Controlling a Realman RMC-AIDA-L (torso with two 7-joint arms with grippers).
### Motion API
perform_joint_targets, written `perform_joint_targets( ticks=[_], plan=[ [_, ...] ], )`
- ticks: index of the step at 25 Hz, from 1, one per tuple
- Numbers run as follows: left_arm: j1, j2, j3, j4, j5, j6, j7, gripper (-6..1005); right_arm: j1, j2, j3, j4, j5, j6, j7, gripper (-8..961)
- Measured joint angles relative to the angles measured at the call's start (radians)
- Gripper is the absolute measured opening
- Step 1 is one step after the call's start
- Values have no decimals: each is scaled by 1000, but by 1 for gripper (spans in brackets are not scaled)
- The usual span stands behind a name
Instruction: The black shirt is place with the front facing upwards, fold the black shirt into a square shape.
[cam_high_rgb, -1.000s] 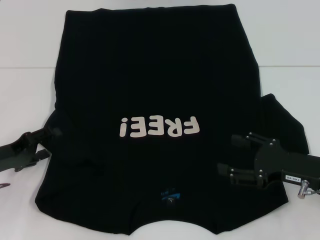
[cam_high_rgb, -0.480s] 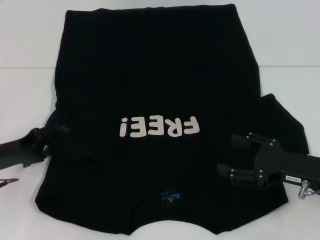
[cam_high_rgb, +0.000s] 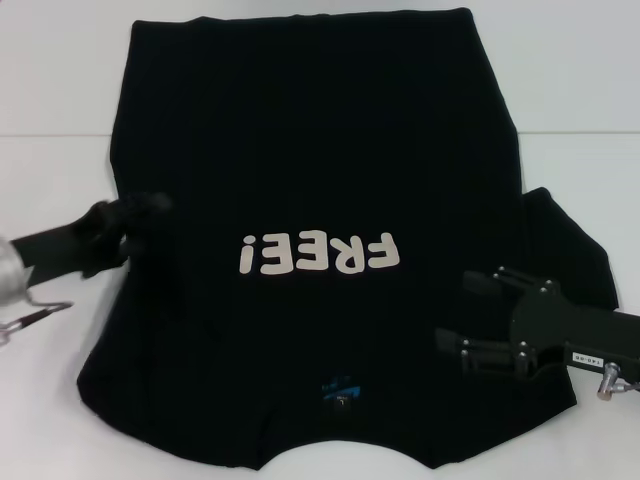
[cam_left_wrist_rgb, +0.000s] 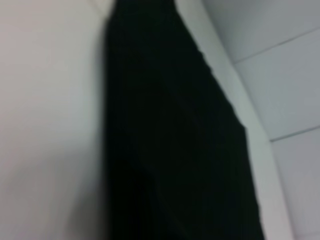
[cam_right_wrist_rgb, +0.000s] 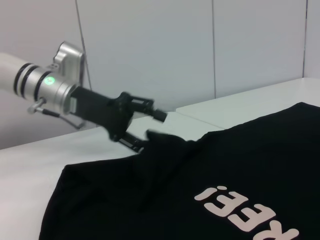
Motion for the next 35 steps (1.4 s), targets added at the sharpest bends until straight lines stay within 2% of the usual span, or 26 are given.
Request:
perform_joint_targets(
  ticks=[6,9,12,17,20,22,26,29,32,35],
  plan=[
    [-84,-29,8,-1,10,-6,19,910,-1,1,0,0,0,0,0,927],
    [-96,-36,10,-1,11,-4,26,910,-1,1,0,0,0,0,0,927],
    [-80,-34,4,3,1,29,76,909,-1,1,18,1,0,0,1,927],
    [-5,-21,-12,25,-64,214,400,909,-2,-9,110,-12,0,4,143,927],
    [50,-25,-6,72,-77,356,638,909,-2,-35,148,-60,-4,7,348,927],
    [80,-30,-2,92,-69,413,759,910,-1,-67,152,-97,-11,7,506,927],
    [120,-34,33,97,-54,475,939,910,15,-147,146,-186,-92,9,899,927],
    [140,-41,60,99,-50,502,1016,910,40,-185,146,-256,-213,14,1172,927],
    [147,-48,70,106,-36,499,1034,909,83,-202,145,-312,-394,31,1369,928],
    [147,-51,75,110,-29,491,1036,909,131,-199,145,-338,-554,56,1466,928]
  ],
)
